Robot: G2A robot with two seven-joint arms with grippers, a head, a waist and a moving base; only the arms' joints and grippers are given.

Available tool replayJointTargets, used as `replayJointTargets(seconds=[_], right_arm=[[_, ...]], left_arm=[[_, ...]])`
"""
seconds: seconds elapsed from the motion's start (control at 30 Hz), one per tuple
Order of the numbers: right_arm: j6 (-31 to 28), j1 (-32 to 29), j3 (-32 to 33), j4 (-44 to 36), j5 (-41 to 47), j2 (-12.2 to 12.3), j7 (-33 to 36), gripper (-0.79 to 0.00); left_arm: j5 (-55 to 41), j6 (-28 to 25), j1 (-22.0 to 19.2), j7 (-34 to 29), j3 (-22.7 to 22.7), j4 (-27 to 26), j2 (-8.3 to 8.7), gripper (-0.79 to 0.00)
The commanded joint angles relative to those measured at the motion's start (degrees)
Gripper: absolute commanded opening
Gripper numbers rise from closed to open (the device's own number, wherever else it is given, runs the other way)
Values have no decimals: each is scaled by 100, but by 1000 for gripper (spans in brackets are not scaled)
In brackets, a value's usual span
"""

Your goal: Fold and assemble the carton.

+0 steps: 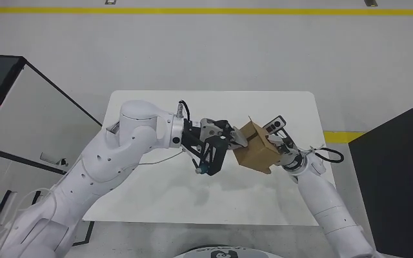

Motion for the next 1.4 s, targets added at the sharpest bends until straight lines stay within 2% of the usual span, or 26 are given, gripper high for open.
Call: replayJointTargets(seconds=[0.0,0.37,0.6,0.83,1.1,1.37], right_arm=[[-8,0,6,22,10,1,0,-785],[-152,-9,78,154,-15,14,0,-785],[-479,-2,227,225,-856,85,-149,-785],[-588,-96,288,55,-1144,115,-297,-785],[-770,-200,387,-108,-1163,134,-276,-785],[-767,-307,458,-166,-445,98,-111,-785]], left_arm=[[5,-10,8,-10,-31,-20,10,-785],[64,-58,3,-119,-275,-114,75,-785],[218,-130,-177,-236,-518,-400,123,-785],[354,-205,-490,-272,-262,-551,77,-785],[304,-246,-737,-312,185,-272,-24,-785],[102,-214,-684,-381,158,-279,-28,-785]])
